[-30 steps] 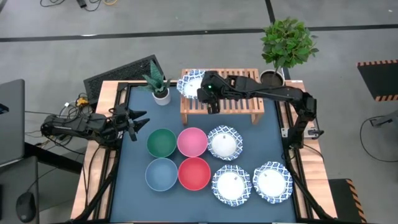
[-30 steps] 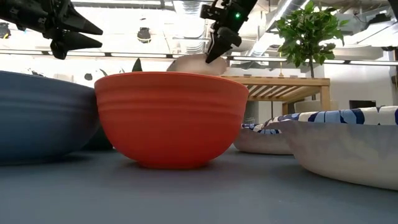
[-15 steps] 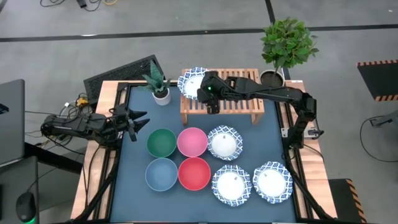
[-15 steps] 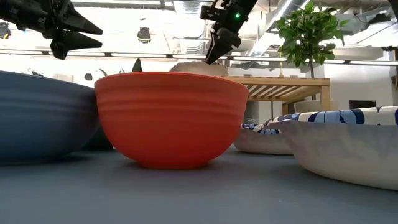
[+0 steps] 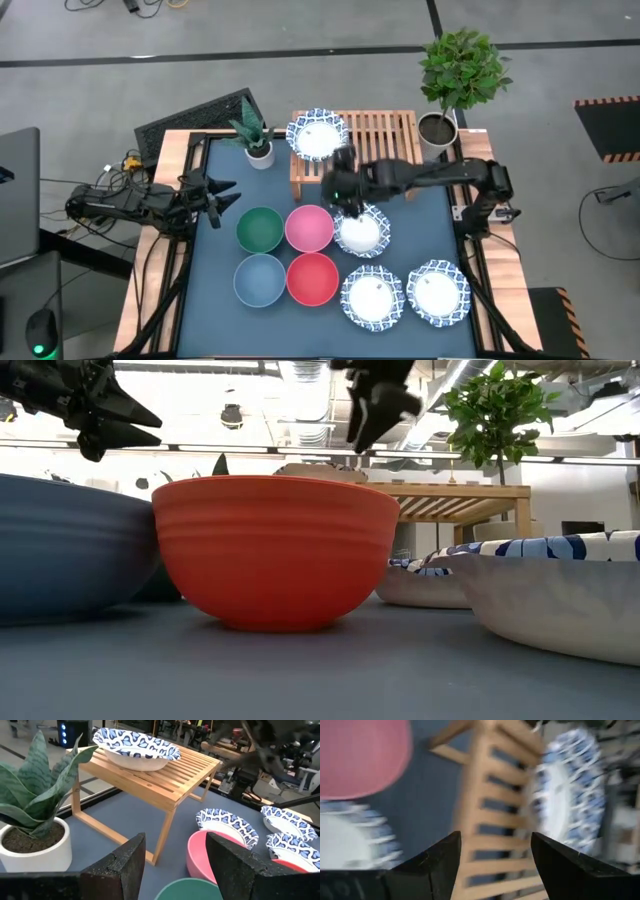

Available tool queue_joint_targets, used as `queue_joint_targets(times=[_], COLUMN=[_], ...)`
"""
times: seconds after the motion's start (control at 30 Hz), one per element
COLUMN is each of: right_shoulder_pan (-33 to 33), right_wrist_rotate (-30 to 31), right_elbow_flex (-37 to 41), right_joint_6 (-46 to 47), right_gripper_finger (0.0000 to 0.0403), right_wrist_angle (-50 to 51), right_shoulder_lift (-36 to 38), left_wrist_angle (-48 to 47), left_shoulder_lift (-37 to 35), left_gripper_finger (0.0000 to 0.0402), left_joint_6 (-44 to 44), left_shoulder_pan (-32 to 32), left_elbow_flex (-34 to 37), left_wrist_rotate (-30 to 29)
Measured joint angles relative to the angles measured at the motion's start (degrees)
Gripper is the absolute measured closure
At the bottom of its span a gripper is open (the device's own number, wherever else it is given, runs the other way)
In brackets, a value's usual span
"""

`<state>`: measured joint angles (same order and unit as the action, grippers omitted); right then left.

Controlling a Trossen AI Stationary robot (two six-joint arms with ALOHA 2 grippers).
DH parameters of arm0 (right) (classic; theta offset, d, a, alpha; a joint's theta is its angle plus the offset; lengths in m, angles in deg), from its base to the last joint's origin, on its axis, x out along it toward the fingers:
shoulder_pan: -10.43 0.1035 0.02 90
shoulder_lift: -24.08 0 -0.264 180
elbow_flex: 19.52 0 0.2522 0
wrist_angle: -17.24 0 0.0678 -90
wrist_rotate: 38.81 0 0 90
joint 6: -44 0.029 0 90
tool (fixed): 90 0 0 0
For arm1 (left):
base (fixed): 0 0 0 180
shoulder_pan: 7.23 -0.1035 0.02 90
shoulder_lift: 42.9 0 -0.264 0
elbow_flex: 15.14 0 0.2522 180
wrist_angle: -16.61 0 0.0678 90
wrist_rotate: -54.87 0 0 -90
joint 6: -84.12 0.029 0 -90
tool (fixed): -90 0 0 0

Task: Place and stack bowls onto a shelf
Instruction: Stack the white patterned bowl on top of the white patterned bowl on the shelf

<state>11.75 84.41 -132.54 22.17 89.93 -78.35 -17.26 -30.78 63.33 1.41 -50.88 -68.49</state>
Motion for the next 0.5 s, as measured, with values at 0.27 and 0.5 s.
queue_joint_targets(times=[0.27, 0.5], right_shoulder_pan=[9.4, 14.8], right_wrist_rotate=[-9.4, -9.5], right_elbow_flex=[0.7, 8.9], right_joint_6=[31.5, 40.5], right_gripper_finger=[0.0137, 0.0138], right_wrist_angle=[9.0, 3.3], right_shoulder_lift=[0.0, 0.1], left_wrist_angle=[0.1, 0.1], left_shoulder_lift=[0.0, 0.0], left_gripper_finger=[0.0209, 0.0209], left_joint_6=[0.0, -1.5], left_shoulder_pan=[0.0, 0.0], left_elbow_flex=[0.0, 0.0], left_wrist_rotate=[0.0, 0.0])
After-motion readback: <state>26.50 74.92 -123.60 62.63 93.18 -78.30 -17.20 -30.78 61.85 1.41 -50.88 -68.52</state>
